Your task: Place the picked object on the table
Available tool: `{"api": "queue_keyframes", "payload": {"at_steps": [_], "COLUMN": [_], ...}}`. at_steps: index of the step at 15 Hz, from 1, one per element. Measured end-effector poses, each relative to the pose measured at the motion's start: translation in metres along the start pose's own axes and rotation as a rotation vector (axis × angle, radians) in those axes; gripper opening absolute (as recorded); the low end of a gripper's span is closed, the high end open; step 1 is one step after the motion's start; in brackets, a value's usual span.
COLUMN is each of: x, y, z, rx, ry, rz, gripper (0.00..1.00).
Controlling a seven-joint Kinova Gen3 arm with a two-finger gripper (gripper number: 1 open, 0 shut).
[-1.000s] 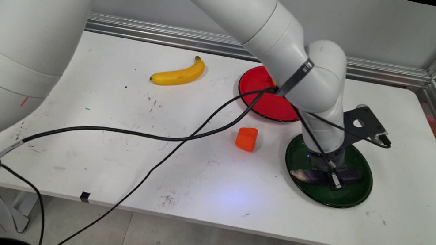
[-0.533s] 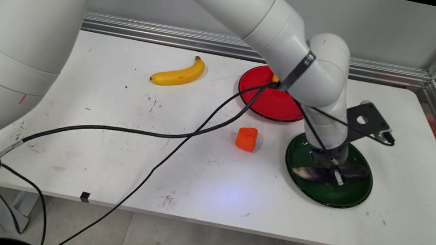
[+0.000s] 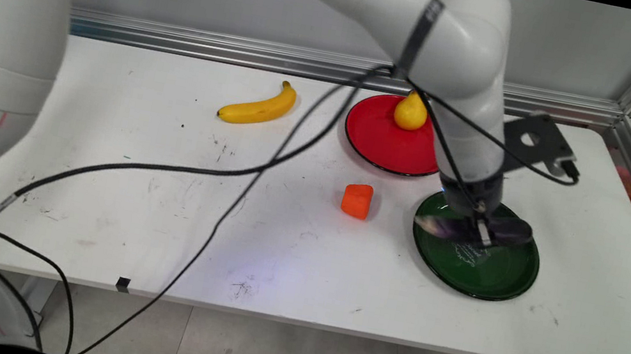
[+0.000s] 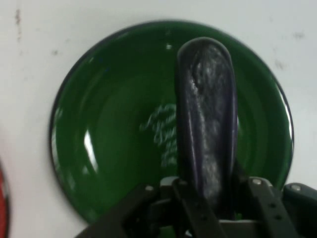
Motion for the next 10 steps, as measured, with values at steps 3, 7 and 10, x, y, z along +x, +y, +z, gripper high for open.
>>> {"api": "queue_keyframes", "payload": {"at_steps": [3, 7, 10], "x": [-0.018, -0.051, -0.072], "y": [-0.003, -0.004, -0.005], "z": [-0.037, -0.080, -0.096], "rx": [0.000, -0.017, -0.039], "ry": [-0.039, -0.102, -0.144], "rz": [0.039, 0.102, 0.165], "gripper": [0.00, 0.00, 0.00]}}
